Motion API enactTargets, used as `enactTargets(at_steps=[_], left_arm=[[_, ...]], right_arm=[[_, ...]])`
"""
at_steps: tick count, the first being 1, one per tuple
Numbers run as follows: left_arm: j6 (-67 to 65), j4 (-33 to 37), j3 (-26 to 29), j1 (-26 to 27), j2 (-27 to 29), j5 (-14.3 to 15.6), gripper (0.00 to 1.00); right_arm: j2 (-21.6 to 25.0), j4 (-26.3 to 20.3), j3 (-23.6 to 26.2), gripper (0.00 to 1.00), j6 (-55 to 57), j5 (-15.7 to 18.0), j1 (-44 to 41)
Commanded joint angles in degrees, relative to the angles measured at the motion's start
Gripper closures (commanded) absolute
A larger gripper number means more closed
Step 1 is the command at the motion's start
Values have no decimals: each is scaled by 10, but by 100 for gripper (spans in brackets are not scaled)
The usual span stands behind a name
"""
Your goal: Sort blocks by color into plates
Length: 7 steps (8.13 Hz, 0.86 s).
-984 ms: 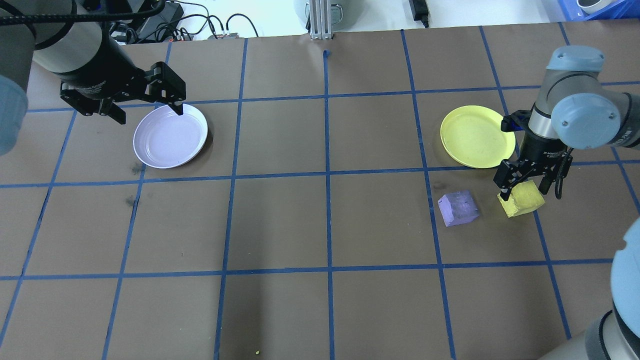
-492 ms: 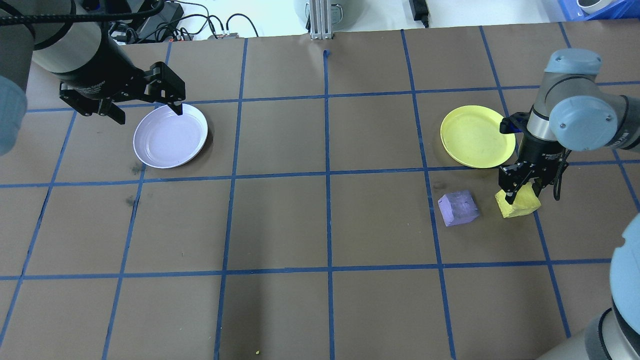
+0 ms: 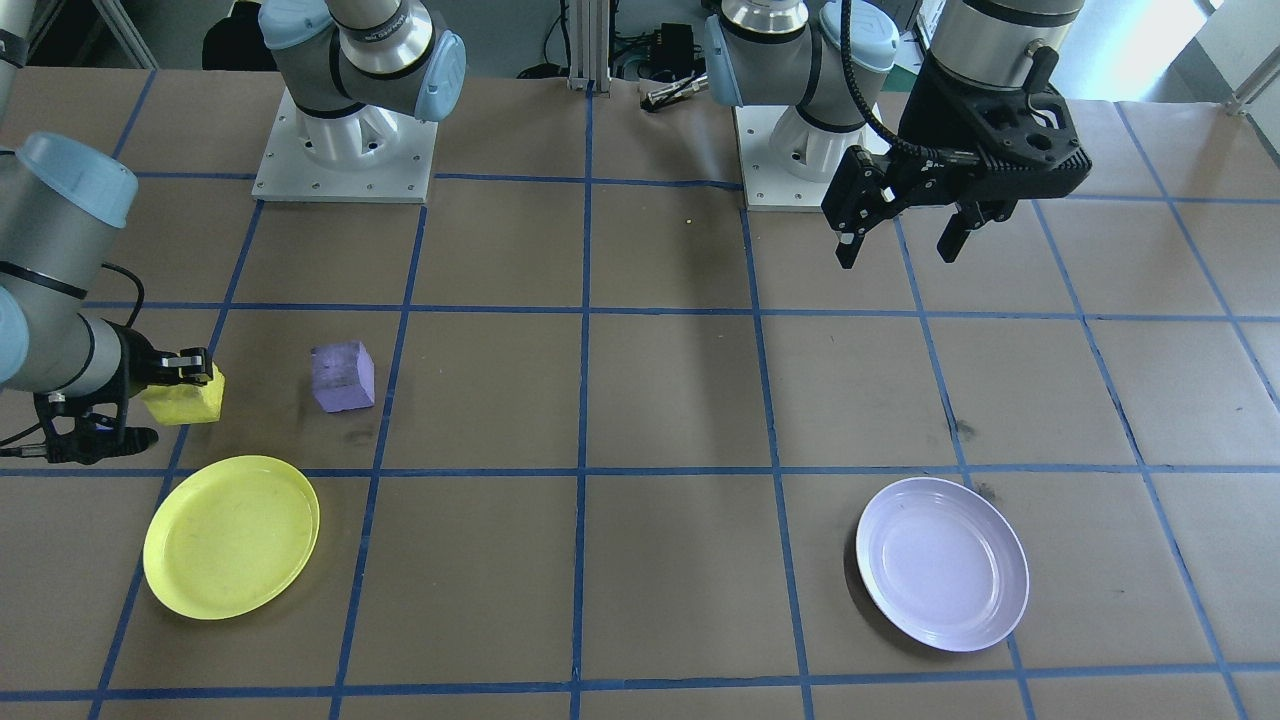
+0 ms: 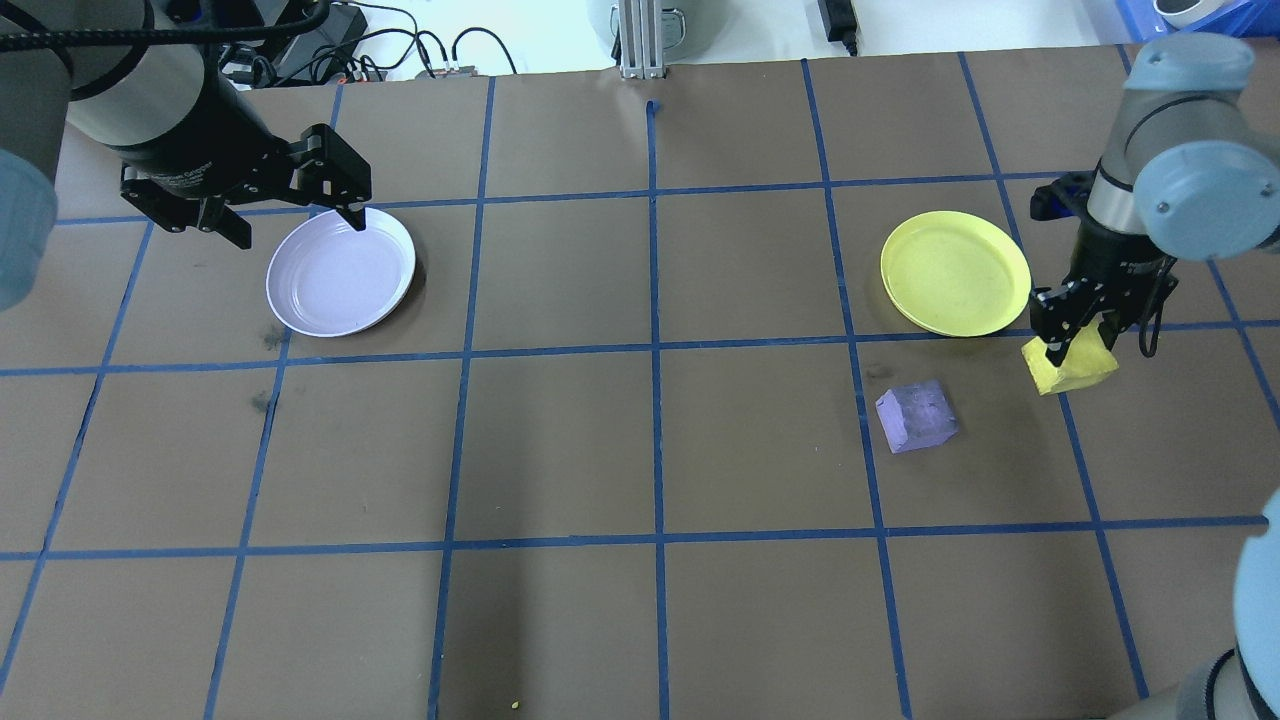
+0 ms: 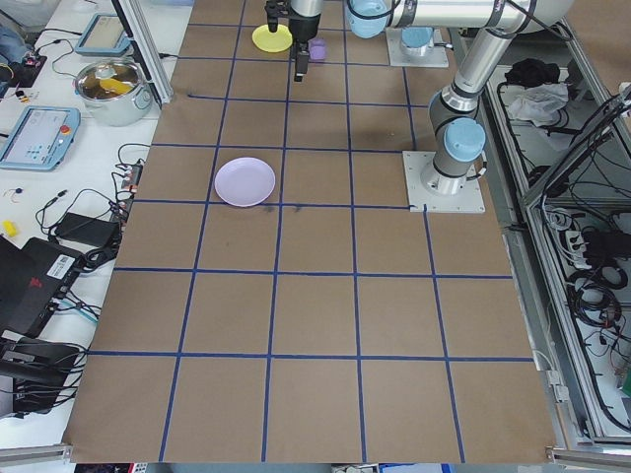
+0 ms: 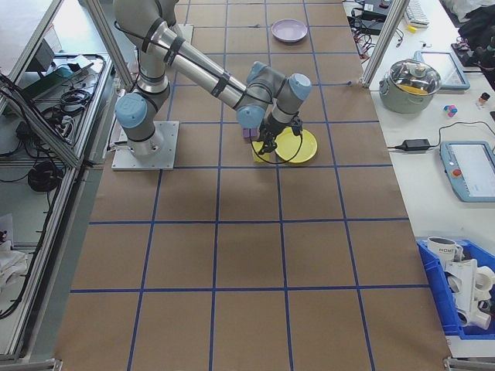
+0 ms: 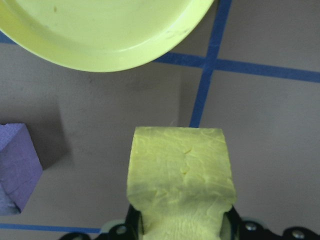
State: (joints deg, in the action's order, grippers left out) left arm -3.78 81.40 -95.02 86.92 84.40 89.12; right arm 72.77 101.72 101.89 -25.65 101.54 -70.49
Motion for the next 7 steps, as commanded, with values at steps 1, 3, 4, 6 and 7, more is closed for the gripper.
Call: enactTargets(at_steps=[1,3,4,6,7], left_arm=[[0,1,0,0,-3,-1,0],[0,0,-1,0,-4,-2,0],[-1,1,-1,0,-5,-1,0],[-2,1,-1,0,-6,-2,0],[-2,1,-1,0,-6,-1,0]], right_arm=[[24,-21,-65,100,3,-9,-3],[16,-13,-71,100,6,-63,-7],[14,-7,-71,100,11,-84,-14],[-2,32,-71,100,19,-88,-21],[-17,49,-71,100,19,-90,-23]])
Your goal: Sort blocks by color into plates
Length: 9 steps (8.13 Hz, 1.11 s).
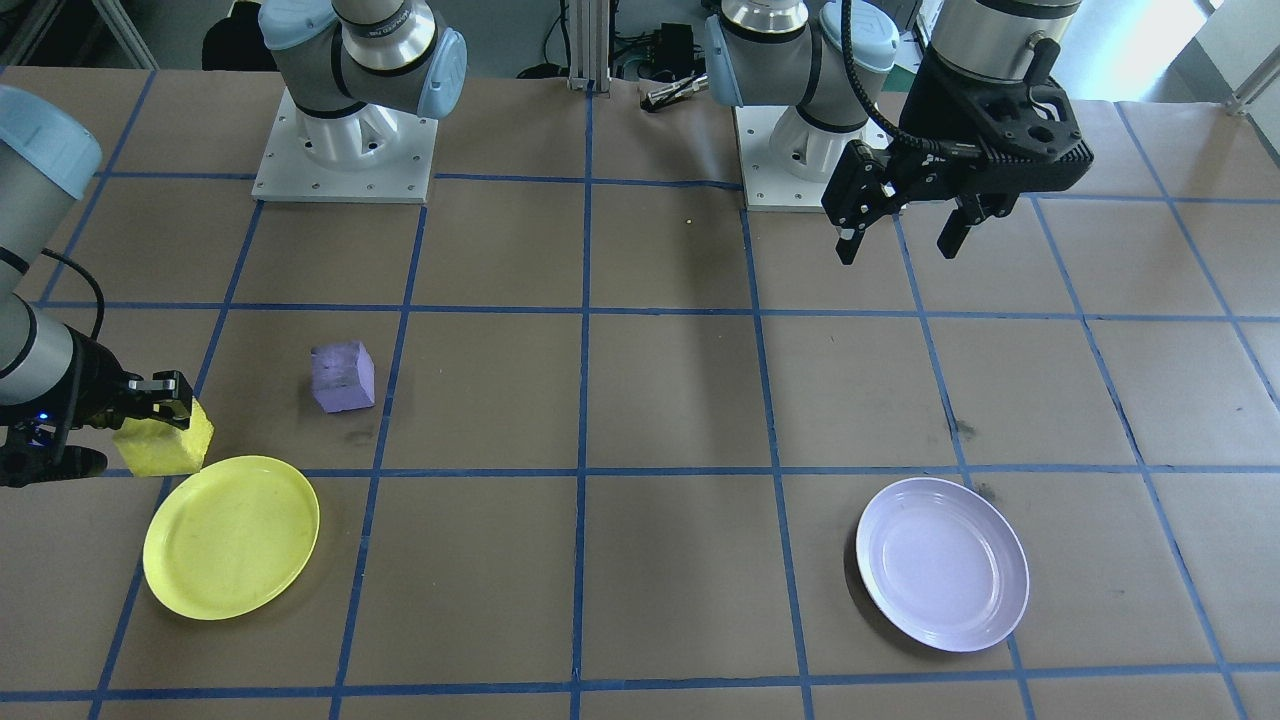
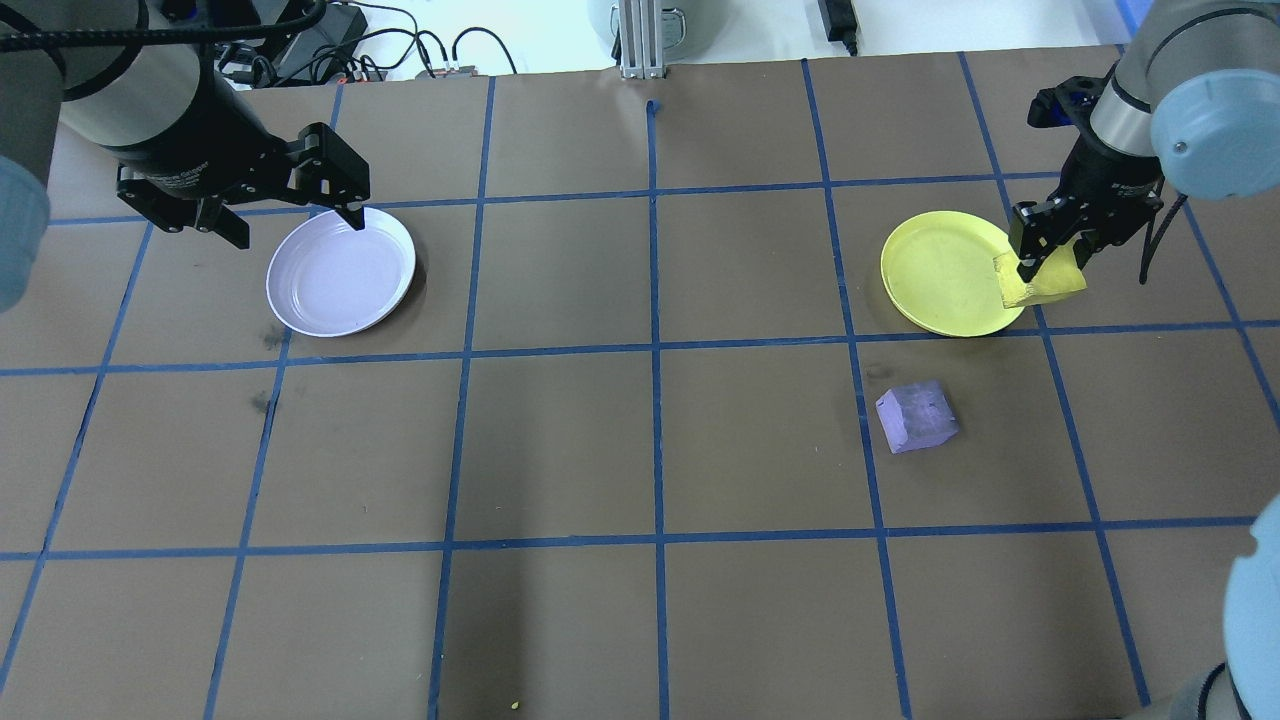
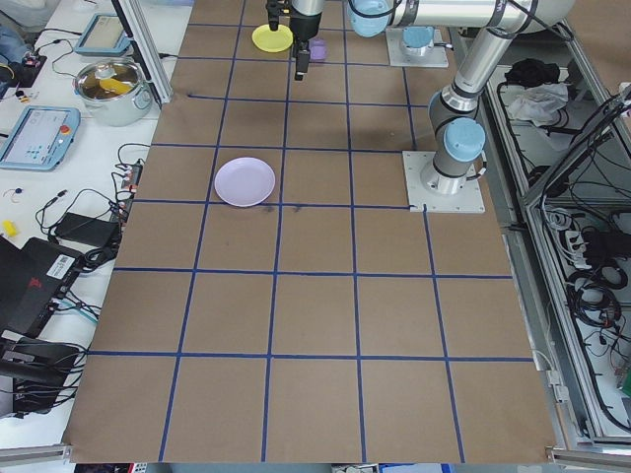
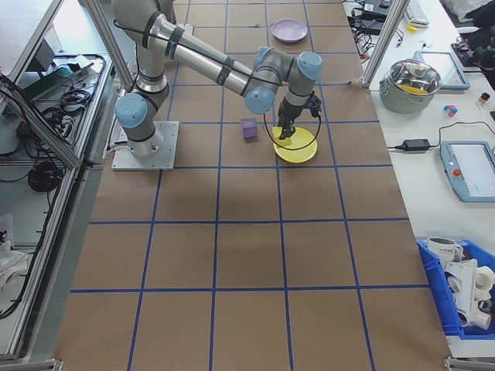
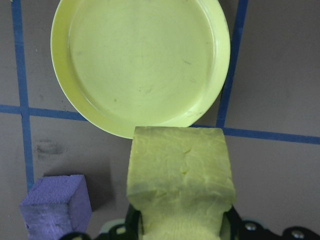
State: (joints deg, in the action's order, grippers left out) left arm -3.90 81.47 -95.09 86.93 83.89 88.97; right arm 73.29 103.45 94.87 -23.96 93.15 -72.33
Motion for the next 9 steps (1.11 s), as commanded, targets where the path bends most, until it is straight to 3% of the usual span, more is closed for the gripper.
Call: enactTargets(at_steps=[1,4,5,6,7,9], left_arm=[[-1,0,0,0,0,1,0],[-1,0,0,0,0,0,0],[-1,0,-1,0,0,0,0],[-1,0,0,0,0,1,0],[-1,0,0,0,1,1,0],[-1,0,0,0,0,1,0]], right_arm=[[-35,56,-2,100,2,-6,-14],[-81,67,-41,100,7,-6,-41],[-97,68,-43,78,6,-5,-41],[-112,69,-43,16,7,-2,-41],[-106,62,-43,0,7,4,-41],[-88,43,-44,0,7,4,-41]])
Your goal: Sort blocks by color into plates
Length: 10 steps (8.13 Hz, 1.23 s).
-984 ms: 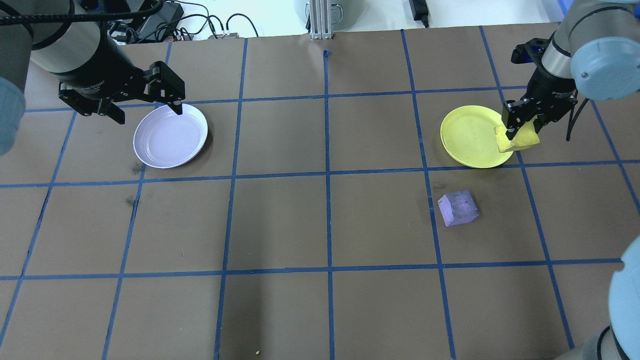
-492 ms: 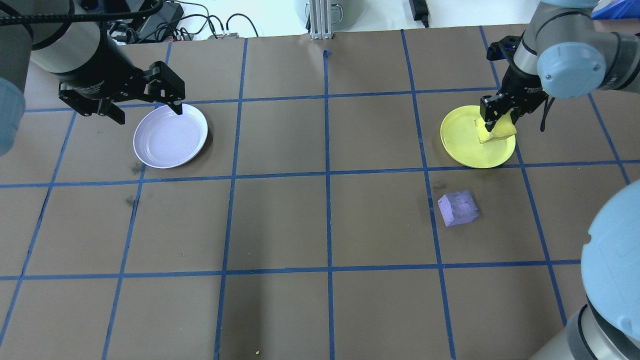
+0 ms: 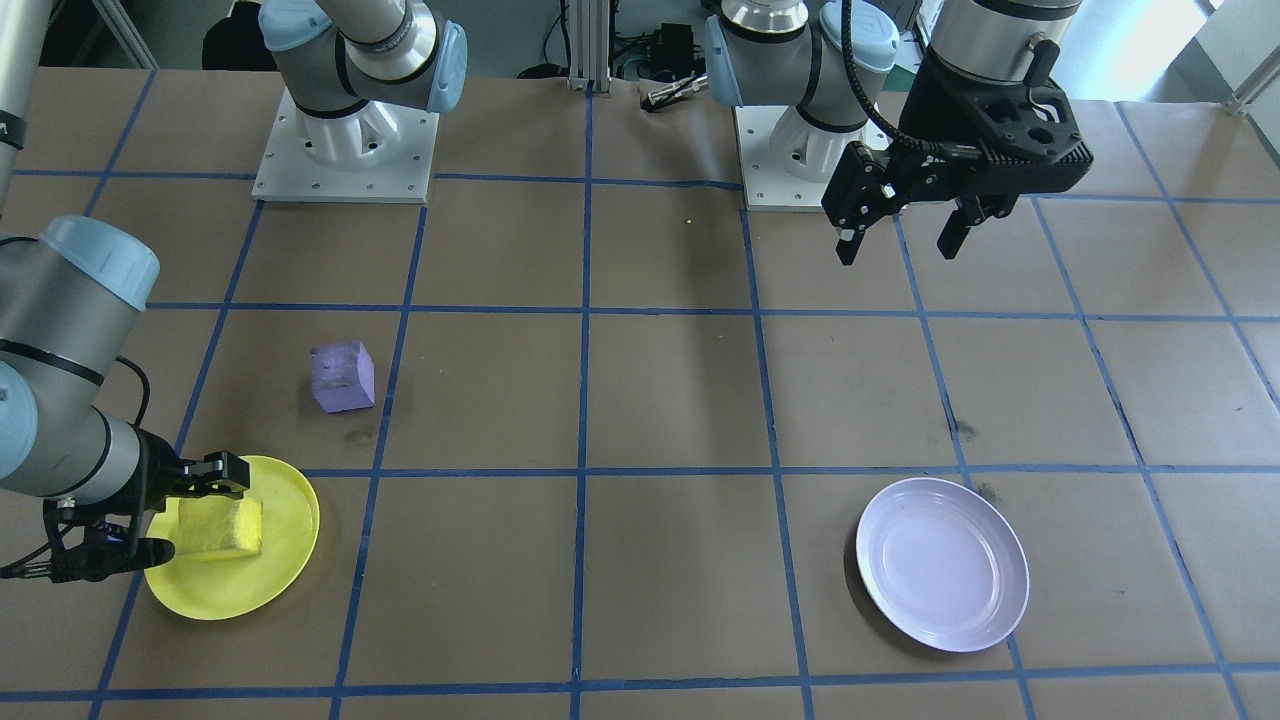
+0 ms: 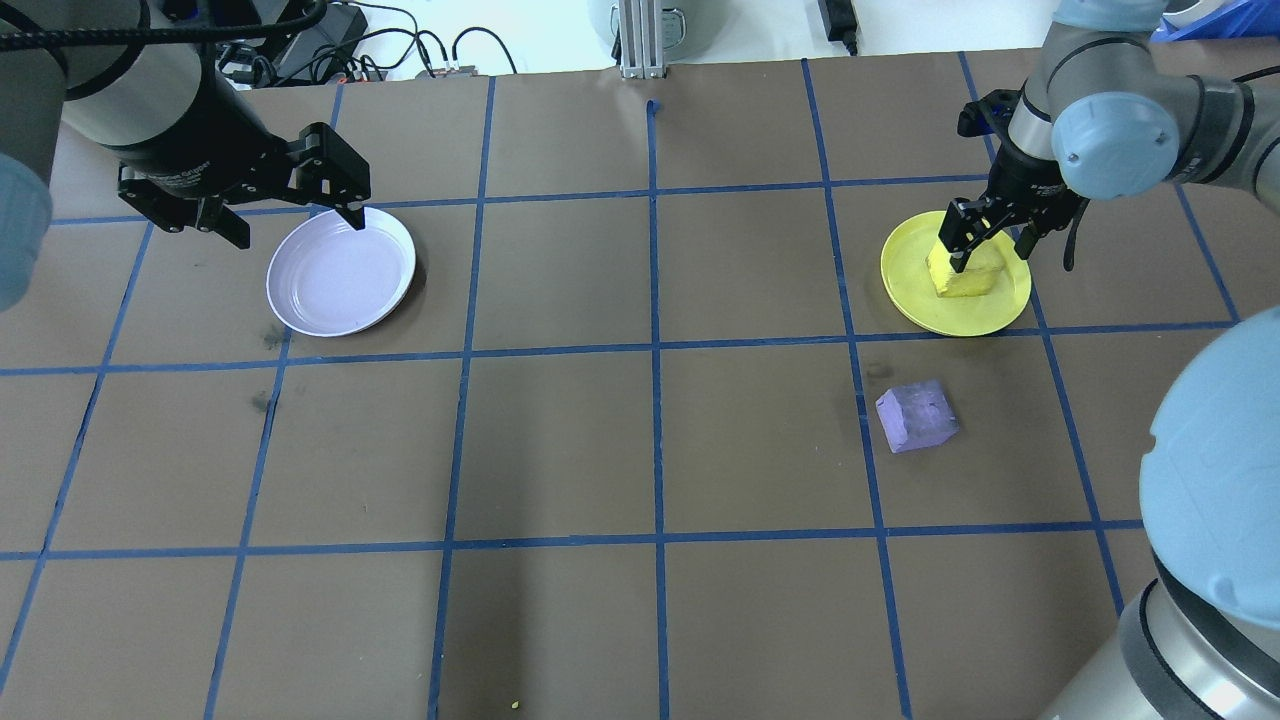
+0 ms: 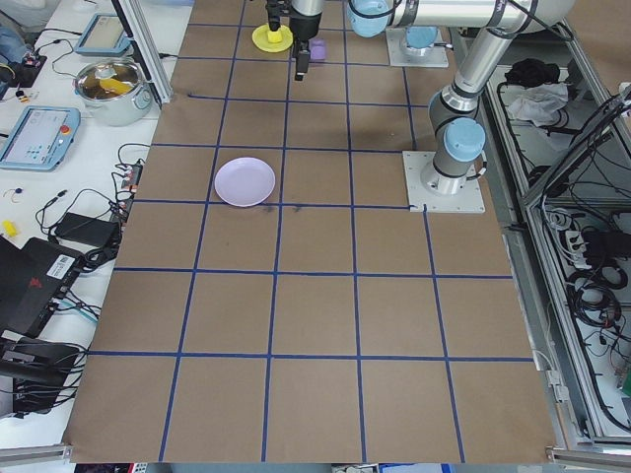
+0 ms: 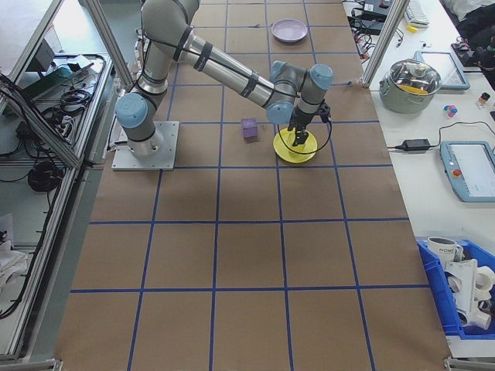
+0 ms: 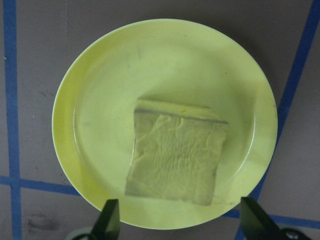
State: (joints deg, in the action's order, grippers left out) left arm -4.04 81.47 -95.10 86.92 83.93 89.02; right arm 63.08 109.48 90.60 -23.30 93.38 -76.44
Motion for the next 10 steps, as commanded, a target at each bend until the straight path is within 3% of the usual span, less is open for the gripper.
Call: enactTargets(at_steps=[1,3,5,7,10], left_arm=[[0,0,0,0,-1,0,0],[0,0,0,0,0,0,0],[0,0,0,0,0,0,0],[-1,0,0,0,1,0,0],[-1,0,0,0,4,1,0]], right_arm=[[35,-36,-2,0,0,0,-1],[90,-119,7,0,22,-7,-11],[114,-175,25,0,67,-9,-28],[114,-174,68,0,78,-25,-46],[121,-132,134,0,91,-39,-53]])
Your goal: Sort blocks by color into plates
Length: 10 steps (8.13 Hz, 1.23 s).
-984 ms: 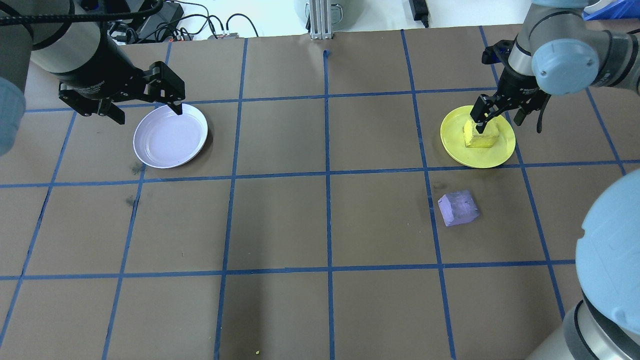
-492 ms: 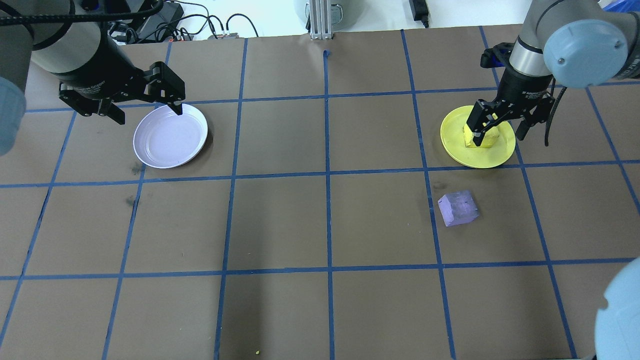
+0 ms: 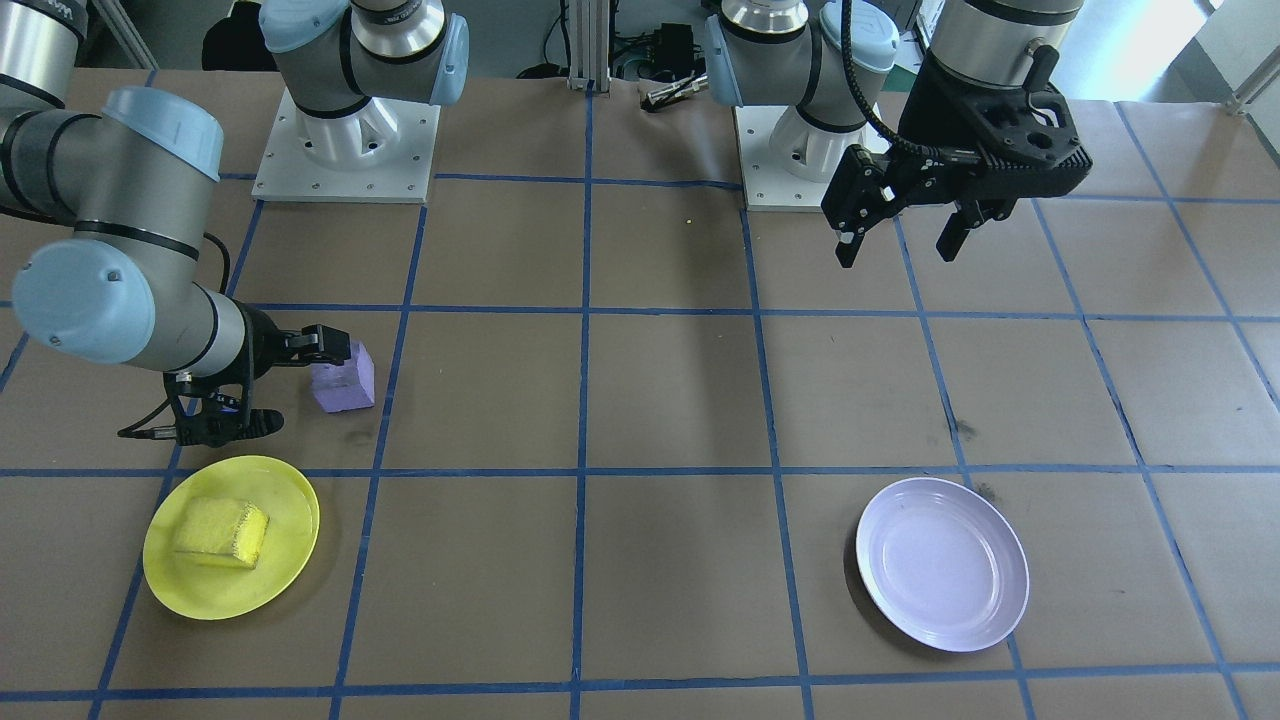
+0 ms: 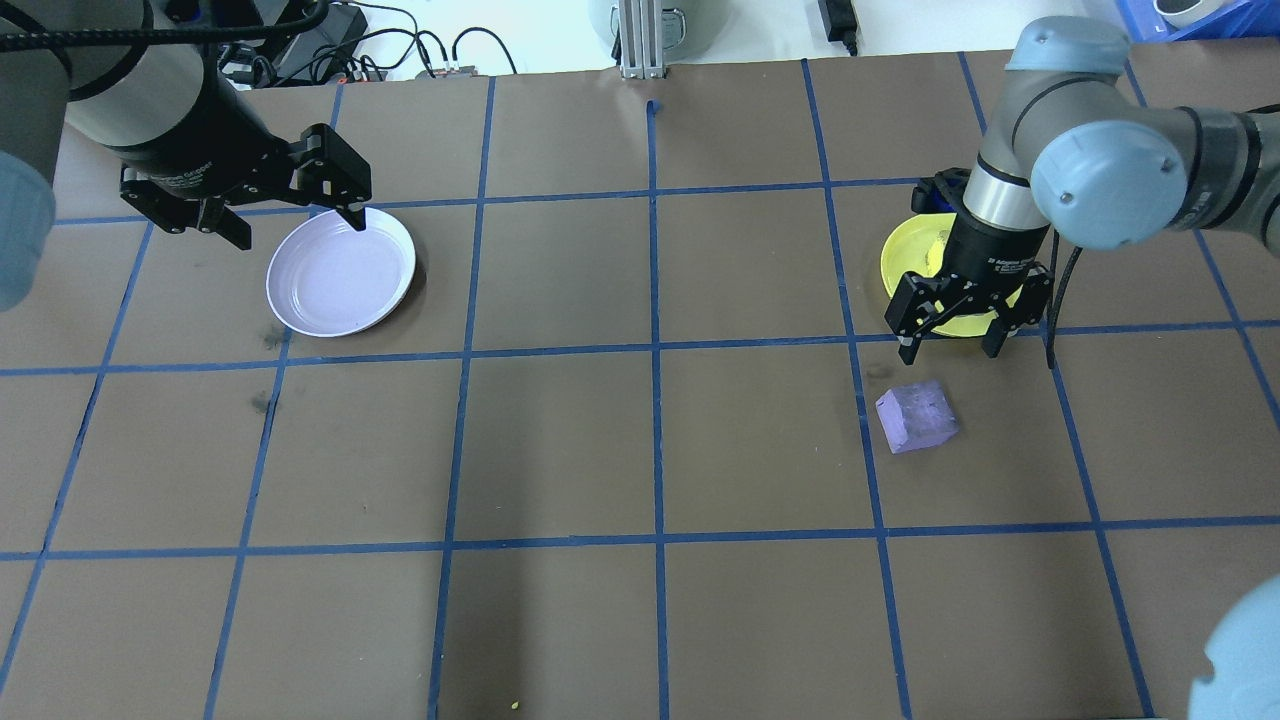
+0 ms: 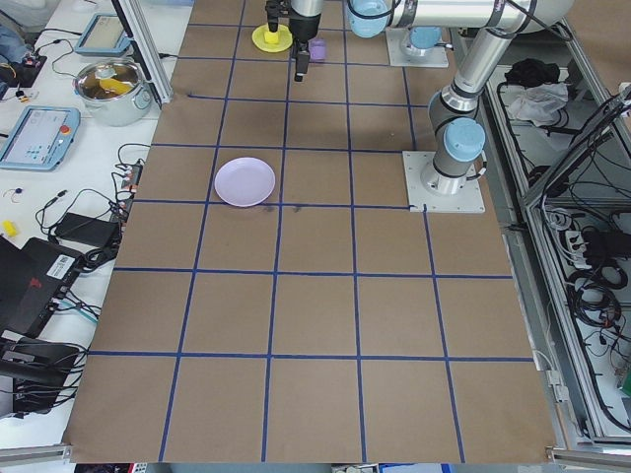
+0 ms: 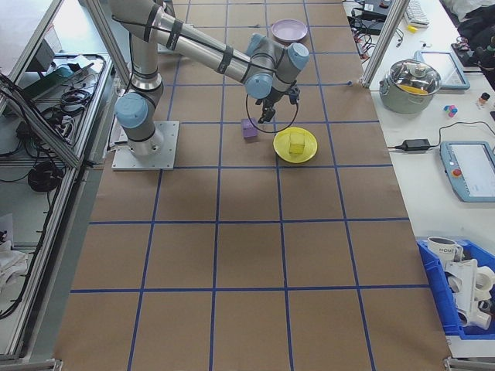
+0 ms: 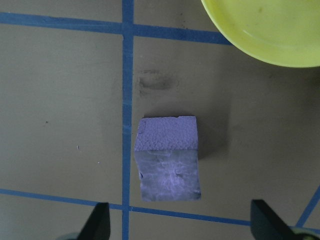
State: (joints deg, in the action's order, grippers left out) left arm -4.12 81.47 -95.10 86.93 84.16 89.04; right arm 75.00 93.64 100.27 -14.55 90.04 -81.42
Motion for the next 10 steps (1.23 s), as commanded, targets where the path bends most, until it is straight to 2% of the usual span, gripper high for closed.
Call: enactTargets(at_steps=[1,4,6,7,8,9,10], left_arm=[[0,0,0,0,1,1,0],[0,0,0,0,1,1,0],[0,0,0,0,0,0,0],[0,0,0,0,0,-1,0],[0,0,0,0,0,0,0],[0,0,-1,0,-1,-1,0],[0,0,0,0,-1,0,0]], right_arm=[[-5,50,53,0,4,-4,-3],[-21,100,98,0,4,-4,-3],[-31,117,114,0,4,-3,-4],[-33,119,120,33,4,-5,-4],[-33,118,120,88,5,-4,-4],[-28,117,120,100,4,-4,-4],[-27,119,111,100,3,-5,-4]])
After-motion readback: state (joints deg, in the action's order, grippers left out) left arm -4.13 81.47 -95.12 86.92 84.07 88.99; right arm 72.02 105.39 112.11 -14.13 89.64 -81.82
